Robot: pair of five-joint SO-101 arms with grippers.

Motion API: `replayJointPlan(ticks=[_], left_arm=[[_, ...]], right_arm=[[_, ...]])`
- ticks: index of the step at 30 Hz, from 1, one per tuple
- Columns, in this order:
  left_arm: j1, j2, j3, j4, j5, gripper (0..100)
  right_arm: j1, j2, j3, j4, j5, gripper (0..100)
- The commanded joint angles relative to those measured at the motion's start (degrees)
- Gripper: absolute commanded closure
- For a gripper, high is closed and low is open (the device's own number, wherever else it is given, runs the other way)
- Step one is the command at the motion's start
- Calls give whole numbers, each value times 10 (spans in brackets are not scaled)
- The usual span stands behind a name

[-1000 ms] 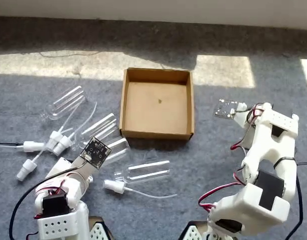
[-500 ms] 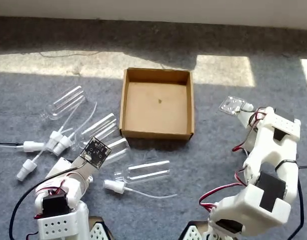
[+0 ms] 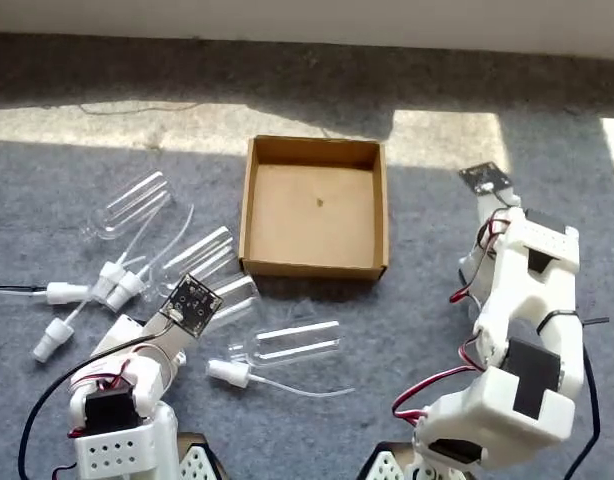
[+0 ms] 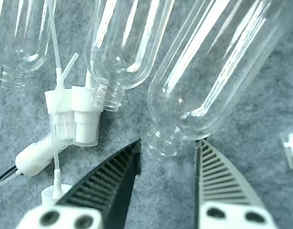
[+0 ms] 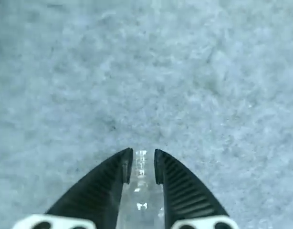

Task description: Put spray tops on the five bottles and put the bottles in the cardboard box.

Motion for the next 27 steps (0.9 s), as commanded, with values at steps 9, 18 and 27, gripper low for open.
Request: replayJointPlan(ticks=[9,18,27], left_arm=[[1,-2,11,32,-7,821],[1,-2,11,32,-7,821],[1,-2,11,32,-7,821]], right_arm=[[-24,-6,-110,-2,-161,954],[-24,-9,-145,33,-185,954],[-8,-90,-223,296,-15,827]])
